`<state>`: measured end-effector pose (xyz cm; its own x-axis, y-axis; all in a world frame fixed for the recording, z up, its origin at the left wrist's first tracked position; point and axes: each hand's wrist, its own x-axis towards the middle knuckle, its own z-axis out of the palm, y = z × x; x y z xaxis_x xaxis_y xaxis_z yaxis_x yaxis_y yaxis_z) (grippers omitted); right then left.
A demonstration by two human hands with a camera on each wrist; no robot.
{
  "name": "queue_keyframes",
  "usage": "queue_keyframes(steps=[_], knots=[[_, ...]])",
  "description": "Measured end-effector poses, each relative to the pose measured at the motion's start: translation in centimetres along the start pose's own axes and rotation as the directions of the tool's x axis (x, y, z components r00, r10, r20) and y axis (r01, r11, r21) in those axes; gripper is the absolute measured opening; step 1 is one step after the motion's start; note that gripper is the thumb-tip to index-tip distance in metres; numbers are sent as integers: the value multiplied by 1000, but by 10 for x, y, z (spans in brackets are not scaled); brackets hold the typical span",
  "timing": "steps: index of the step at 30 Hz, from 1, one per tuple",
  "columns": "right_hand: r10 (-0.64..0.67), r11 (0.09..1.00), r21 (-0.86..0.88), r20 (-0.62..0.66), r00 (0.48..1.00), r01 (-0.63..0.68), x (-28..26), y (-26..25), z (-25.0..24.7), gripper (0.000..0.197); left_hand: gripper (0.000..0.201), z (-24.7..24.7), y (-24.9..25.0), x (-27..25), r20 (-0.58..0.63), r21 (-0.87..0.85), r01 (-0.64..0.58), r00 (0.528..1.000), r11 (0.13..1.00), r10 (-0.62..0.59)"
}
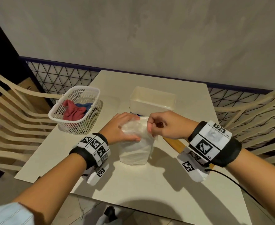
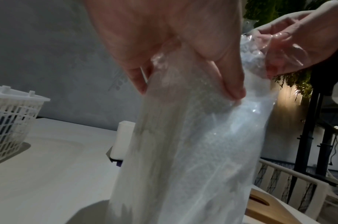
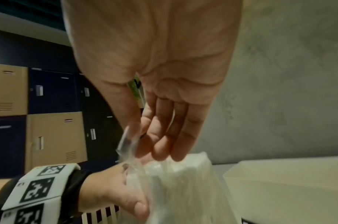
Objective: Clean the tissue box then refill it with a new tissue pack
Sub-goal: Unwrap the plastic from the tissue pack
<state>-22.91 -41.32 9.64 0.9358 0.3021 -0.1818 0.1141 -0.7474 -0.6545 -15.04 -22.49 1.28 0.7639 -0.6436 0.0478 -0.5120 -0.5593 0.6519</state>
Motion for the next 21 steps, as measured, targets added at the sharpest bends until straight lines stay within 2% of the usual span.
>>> queue_keyframes(steps=[3,4,6,8,10,12,14,16,18,21], knots=[[-10,997,-82,-53,999,5,-7,-8,-2,12,100,-4,2,-2,21,10,-43,999,999,43],[-13,996,-90,-77,997,6,-10,-9,-3,12,100,-6,4,-4,15,20,-70,997,997,70],[-24,993,-115,-118,993,10,-14,-10,-4,10,91,-14,10,-12,-34,12,-130,991,991,130],[-50,990,-134,-148,988,30,-18,-9,-2,8,67,-22,15,-20,-99,18,-217,971,976,217],[-70,993,-110,-186,980,50,-21,-7,2,9,36,-25,15,-28,-181,167,-340,912,925,368],[-22,999,-39,-221,975,13,-23,-1,7,27,18,-23,13,-35,-240,361,-418,822,833,516],[62,998,-2,-251,966,-65,-23,5,15,47,9,-15,11,-41,-245,501,-470,729,727,640],[125,992,34,-296,947,-120,-24,7,24,53,9,-4,6,-45,-230,578,-497,662,647,714],[157,987,72,-309,938,-142,-24,7,33,44,13,5,-2,-46,-205,628,-498,635,598,745],[191,977,-50,-244,951,-209,-27,1,37,31,14,12,-13,-49,-159,644,-514,636,567,756]])
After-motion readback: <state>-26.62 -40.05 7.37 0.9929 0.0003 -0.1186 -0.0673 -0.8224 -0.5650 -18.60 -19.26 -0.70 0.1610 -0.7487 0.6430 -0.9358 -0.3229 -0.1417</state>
